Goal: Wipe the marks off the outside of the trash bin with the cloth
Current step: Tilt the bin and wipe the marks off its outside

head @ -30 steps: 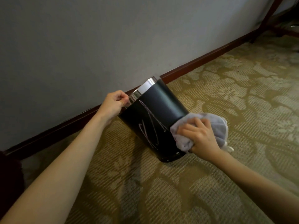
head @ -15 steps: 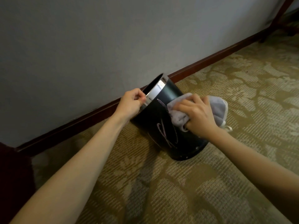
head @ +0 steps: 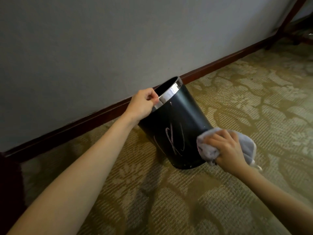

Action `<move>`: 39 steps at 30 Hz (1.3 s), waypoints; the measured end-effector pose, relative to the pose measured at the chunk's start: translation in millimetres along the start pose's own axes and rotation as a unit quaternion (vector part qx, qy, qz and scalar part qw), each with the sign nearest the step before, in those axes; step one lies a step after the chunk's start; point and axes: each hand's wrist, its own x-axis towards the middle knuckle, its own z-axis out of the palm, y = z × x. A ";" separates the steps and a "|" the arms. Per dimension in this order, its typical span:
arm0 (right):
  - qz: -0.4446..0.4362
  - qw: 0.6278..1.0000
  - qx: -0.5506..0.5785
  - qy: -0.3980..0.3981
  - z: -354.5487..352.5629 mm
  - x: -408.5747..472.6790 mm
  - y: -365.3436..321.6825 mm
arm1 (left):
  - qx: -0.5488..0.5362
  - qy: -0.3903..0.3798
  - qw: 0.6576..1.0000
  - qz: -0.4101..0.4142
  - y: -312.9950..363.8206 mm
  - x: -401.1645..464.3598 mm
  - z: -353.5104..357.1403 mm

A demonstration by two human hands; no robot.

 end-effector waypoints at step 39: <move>-0.077 0.994 -0.060 0.040 9.2 -18.3 0.2 | 0.013 0.020 0.999 0.037 18.1 2.4 25.3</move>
